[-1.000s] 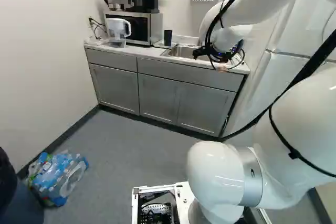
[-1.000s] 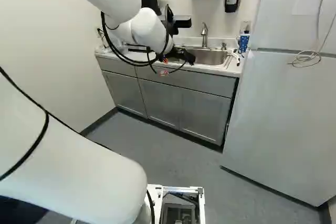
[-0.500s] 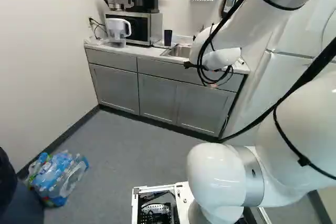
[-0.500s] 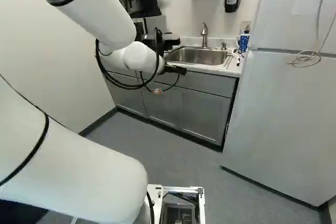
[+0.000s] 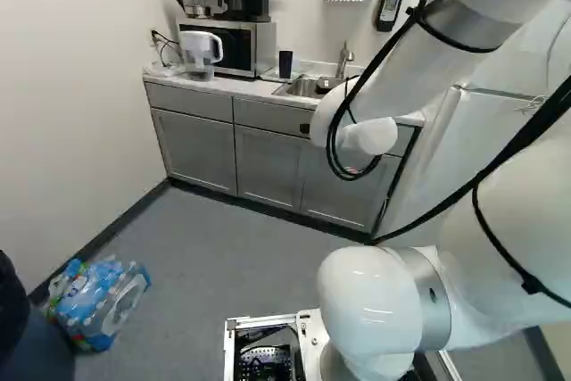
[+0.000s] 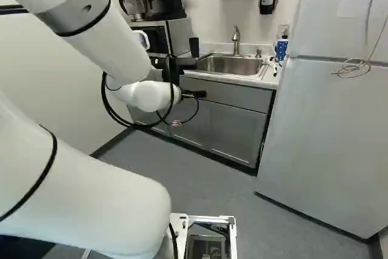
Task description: Rinse the cup and place it in the tray
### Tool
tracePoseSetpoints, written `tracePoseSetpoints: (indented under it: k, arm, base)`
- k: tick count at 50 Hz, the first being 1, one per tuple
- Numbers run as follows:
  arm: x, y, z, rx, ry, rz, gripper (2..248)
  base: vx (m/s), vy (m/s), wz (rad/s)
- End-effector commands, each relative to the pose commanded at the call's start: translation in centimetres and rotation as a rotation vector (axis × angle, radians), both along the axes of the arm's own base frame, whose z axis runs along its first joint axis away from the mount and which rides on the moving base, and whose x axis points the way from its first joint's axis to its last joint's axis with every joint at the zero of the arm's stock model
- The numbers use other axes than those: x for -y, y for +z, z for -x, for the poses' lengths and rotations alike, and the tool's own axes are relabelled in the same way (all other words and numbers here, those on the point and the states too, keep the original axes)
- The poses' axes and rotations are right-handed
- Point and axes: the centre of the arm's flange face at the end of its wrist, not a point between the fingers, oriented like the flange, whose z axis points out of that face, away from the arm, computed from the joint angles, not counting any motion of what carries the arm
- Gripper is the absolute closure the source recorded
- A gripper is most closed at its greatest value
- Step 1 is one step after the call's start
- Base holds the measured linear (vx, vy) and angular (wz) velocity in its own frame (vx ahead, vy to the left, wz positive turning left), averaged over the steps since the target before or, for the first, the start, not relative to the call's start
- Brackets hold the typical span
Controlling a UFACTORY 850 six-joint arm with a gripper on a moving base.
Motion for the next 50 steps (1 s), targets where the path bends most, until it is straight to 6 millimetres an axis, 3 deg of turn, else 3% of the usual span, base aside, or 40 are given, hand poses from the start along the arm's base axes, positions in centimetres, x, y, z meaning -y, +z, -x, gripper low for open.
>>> tracePoseSetpoints:
  k: [24,50]
  arm:
    - [-1.8,-3.4,3.3,0.058,0.052,0.007,3]
    - [-2.9,-5.4,5.7,0.097,0.087,0.009,3]
  base:
    - [0.0,0.0,0.0]
    - [0.0,0.0,0.0]
